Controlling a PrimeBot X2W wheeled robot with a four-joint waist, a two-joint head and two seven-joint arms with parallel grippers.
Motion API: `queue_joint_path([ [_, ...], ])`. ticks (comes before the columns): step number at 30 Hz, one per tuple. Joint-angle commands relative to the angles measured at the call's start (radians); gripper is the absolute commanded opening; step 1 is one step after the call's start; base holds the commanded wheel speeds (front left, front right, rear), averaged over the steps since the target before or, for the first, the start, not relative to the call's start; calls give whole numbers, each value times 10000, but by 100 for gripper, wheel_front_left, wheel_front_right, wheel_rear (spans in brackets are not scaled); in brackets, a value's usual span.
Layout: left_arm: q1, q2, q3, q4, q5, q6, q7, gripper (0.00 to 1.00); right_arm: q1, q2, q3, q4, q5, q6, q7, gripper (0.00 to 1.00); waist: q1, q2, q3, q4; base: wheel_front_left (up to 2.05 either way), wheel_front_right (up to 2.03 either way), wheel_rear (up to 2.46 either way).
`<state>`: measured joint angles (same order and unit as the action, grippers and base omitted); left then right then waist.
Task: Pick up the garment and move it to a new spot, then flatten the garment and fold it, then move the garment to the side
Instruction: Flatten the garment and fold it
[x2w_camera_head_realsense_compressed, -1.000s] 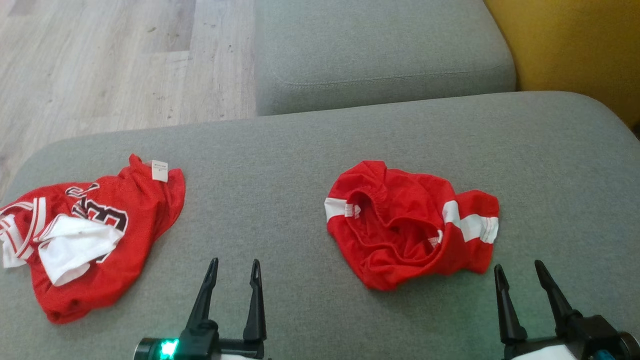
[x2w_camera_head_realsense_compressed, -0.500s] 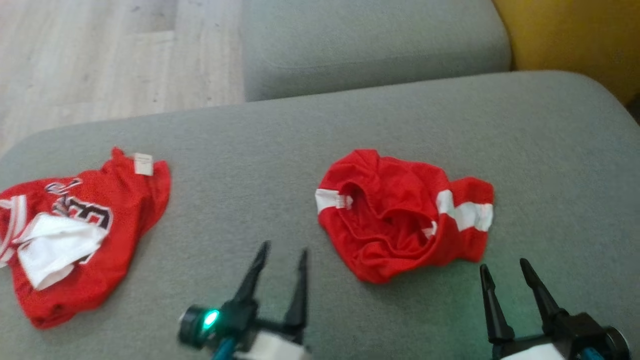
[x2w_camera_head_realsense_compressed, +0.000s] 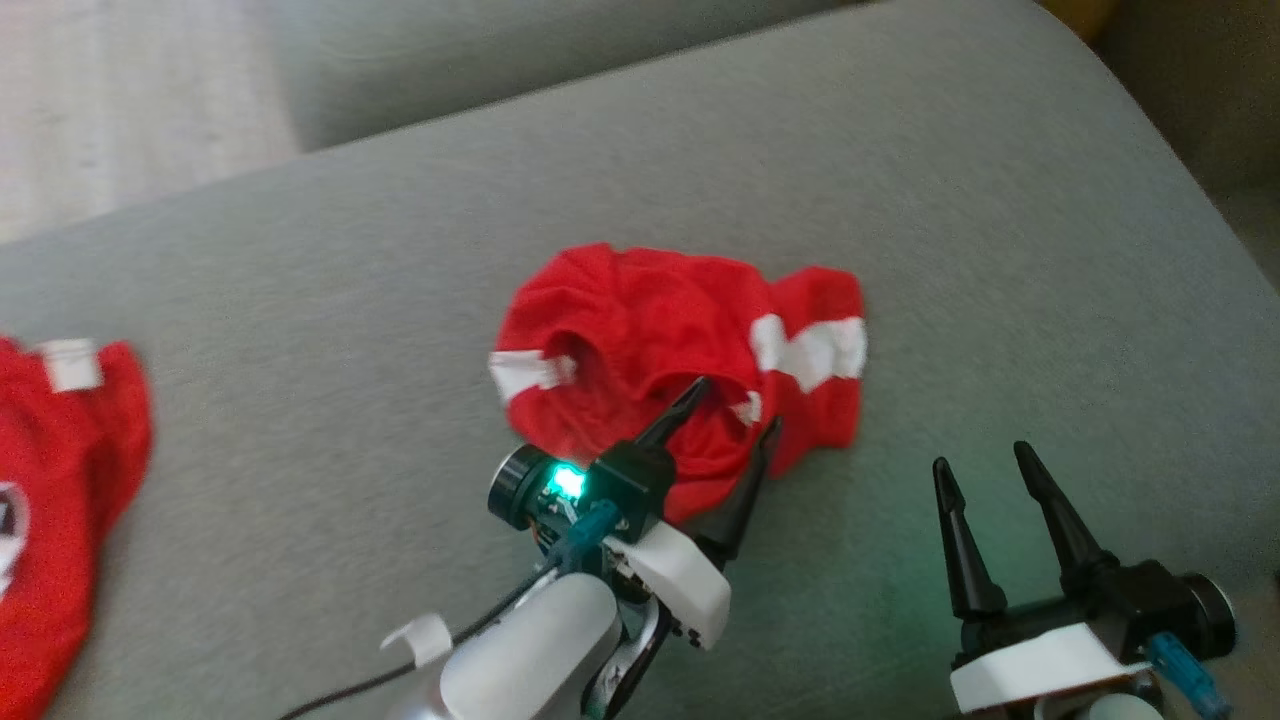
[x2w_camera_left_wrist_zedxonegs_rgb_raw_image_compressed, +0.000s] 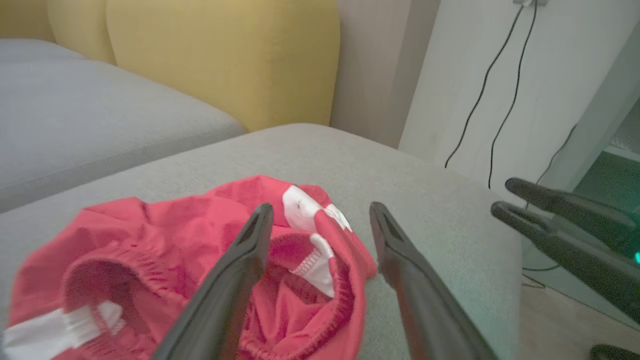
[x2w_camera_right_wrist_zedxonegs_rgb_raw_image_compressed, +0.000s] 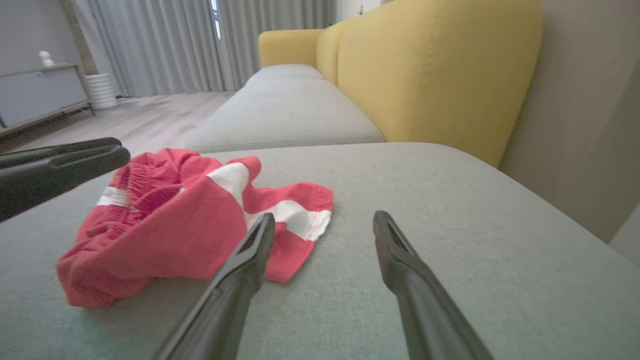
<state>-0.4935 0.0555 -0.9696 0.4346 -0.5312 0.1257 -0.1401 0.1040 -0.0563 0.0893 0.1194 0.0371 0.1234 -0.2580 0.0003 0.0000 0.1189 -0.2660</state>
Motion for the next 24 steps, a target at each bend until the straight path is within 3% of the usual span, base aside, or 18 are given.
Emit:
queue_joint_path([
  [1,-482,-52,68,-58,-229,199,46,100,-369,-127,220,-313,100,73,-38,100,-3,0,502,-654,0,0,0],
  [9,-1047,-52,-364,831,-1109,1152,-1,100,-402,-55,250,-230,161,73,-38,100,-3,0,589,-1184,0,0,0],
  [13,-1010,-52,-134,638,-2057,1273,-582,100,-384,-30,230,-200,147,73,-38,100,-3,0,501,-1271,0,0,0],
  [17,-1019,-52,131,692,-2600,1679,-916,100,-301,-15,159,-201,110,73,-38,100,-3,0,412,-1238,0,0,0],
  [24,-1237,-53,-692,1452,-2675,1969,-593,100,-266,-9,223,-229,89,73,-38,100,-3,0,345,-1204,0,0,0],
])
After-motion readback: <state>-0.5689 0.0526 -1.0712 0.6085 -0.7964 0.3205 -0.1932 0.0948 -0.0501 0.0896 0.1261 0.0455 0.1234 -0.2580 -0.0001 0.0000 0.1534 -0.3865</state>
